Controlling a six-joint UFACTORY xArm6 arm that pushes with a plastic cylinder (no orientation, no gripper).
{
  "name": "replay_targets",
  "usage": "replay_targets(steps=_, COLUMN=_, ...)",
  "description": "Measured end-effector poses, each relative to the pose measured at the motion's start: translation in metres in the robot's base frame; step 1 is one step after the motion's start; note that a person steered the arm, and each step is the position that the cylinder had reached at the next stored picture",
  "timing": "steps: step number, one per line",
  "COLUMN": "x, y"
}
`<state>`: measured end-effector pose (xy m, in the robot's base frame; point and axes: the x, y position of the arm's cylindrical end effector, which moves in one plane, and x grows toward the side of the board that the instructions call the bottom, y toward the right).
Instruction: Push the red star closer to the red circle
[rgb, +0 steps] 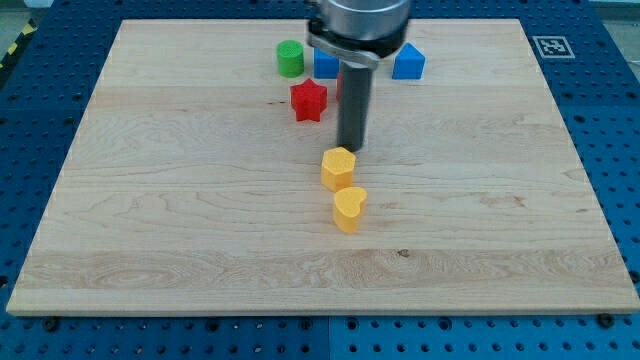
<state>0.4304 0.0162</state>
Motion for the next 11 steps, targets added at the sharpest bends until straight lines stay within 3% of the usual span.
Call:
replay_targets(steps=3, x=0.054, y=-0.009)
replay_targets(steps=5, x=-0.042, y=-0.108)
replay_targets(steps=6, x=-0.065, y=-0.125)
replay_targets(steps=11, x=-0.099, y=0.024)
